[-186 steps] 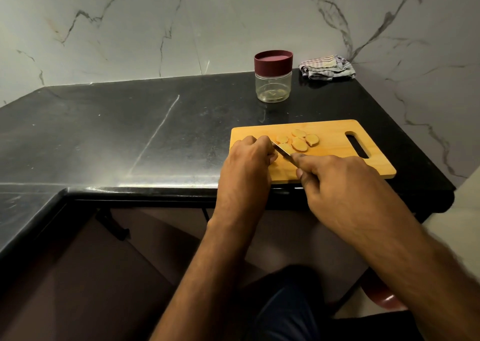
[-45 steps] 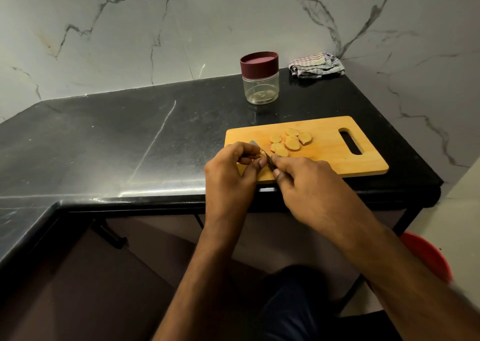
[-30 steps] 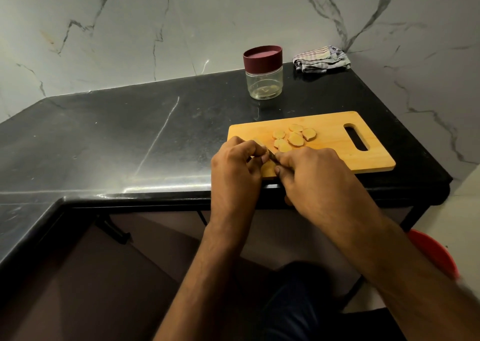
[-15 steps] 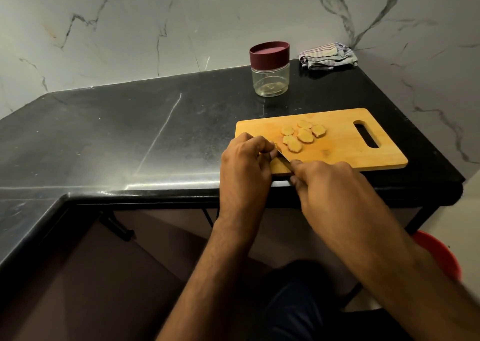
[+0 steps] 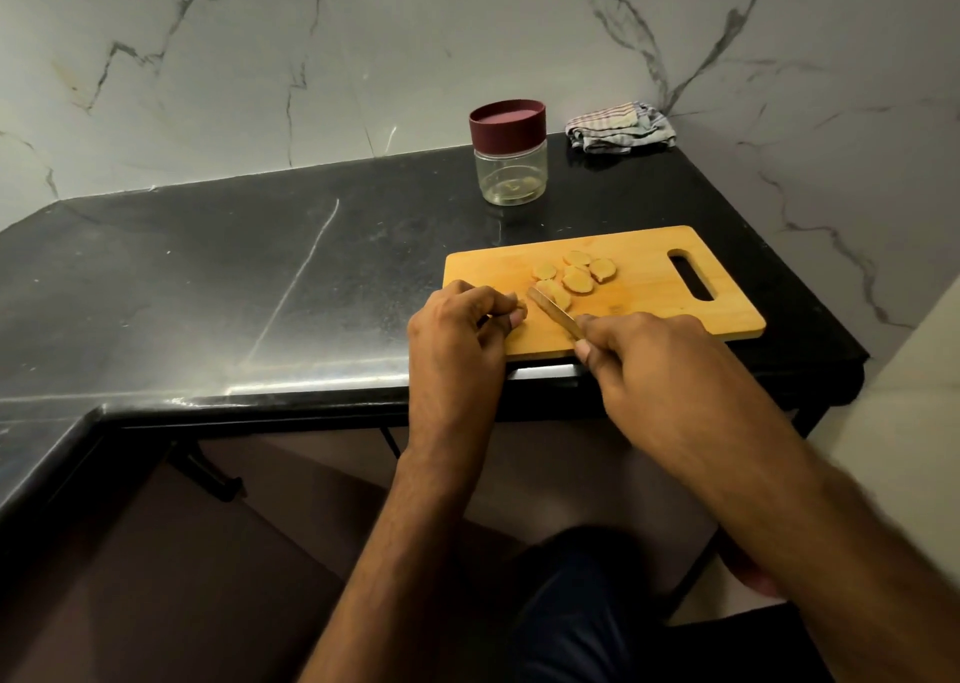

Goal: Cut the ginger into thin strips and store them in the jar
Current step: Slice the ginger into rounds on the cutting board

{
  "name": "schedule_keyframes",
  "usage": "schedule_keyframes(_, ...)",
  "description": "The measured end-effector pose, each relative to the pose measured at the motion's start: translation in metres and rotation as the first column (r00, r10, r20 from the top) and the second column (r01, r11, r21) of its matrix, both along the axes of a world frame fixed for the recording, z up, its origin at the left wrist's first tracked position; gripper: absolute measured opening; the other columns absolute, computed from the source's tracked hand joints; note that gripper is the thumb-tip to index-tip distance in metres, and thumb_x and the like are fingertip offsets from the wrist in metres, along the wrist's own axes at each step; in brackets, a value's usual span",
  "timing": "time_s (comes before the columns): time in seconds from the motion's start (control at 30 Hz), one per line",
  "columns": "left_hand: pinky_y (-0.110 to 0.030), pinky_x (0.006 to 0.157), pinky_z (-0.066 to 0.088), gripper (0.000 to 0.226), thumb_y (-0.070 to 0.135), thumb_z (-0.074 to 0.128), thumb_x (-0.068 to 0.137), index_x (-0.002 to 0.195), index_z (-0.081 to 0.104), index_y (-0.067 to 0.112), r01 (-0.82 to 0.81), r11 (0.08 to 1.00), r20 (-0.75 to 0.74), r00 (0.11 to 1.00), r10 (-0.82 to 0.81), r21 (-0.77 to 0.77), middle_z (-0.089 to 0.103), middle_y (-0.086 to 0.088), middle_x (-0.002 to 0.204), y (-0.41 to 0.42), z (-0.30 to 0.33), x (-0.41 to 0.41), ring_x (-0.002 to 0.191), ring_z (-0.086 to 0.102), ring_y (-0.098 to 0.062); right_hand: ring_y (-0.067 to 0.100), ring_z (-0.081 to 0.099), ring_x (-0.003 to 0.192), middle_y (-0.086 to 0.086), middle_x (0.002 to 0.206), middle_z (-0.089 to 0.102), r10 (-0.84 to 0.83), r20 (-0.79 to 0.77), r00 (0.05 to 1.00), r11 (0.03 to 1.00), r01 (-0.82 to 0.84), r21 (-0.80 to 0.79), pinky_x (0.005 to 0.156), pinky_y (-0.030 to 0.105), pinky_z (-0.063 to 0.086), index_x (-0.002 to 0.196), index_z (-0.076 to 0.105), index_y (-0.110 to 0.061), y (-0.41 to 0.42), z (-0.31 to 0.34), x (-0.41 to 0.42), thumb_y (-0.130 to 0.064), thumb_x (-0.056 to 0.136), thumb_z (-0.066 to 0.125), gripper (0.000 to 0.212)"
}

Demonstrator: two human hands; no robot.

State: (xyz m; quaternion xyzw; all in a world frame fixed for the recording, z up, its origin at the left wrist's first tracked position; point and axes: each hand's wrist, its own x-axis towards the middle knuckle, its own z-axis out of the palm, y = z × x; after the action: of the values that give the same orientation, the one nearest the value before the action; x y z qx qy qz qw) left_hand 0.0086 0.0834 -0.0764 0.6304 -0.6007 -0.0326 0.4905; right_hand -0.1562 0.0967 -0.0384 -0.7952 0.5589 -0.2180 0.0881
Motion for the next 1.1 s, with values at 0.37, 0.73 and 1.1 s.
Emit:
schedule_keyframes(0.37, -0.026, 0.075, 0.053, 0.005, 0.013, 0.073, 0.091, 0.094, 0.076, 0.015, 0.016, 1.0, 0.052, 0.999, -0.015, -0.022, 0.067, 0.003, 0.093, 0.0, -0.001, -0.001, 0.088, 0.063, -0.011, 0.008, 0.044, 0.078, -0.009, 0.09, 0.05, -0.05, -0.005, 0.999, 0.997, 0.05, -0.06, 0.061, 0.024, 0.038, 0.144, 0.033, -0.039, -0.01, 0.001, 0.005, -0.039, 0.1, 0.04, 0.044)
schedule_keyframes(0.73, -0.014, 0.07, 0.045, 0.005, 0.013, 0.073, 0.09, 0.093, 0.077, 0.015, 0.013, 0.999, 0.055, 0.998, -0.011, -0.038, 0.066, 0.005, 0.09, 0.001, -0.001, -0.001, 0.085, 0.06, -0.009, 0.002, 0.043, 0.065, -0.015, 0.08, 0.044, 0.009, 0.07, 0.997, 1.0, -0.01, 0.021, 0.05, 0.013, 0.028, 0.138, 0.044, -0.037, 0.0, 0.001, 0.011, -0.035, 0.1, 0.042, 0.038)
schedule_keyframes(1.1, -0.01, 0.068, 0.042, 0.004, 0.013, 0.077, 0.087, 0.087, 0.076, 0.017, 0.014, 1.0, -0.025, 1.0, -0.015, -0.016, 0.068, 0.005, 0.087, 0.001, 0.0, 0.001, 0.082, 0.061, -0.008, 0.001, 0.051, 0.074, -0.014, 0.092, 0.057, 0.089, 0.153, 0.984, 0.993, -0.099, 0.059, 0.059, 0.016, 0.037, 0.137, 0.046, -0.038, 0.001, -0.002, 0.006, -0.037, 0.099, 0.044, 0.038)
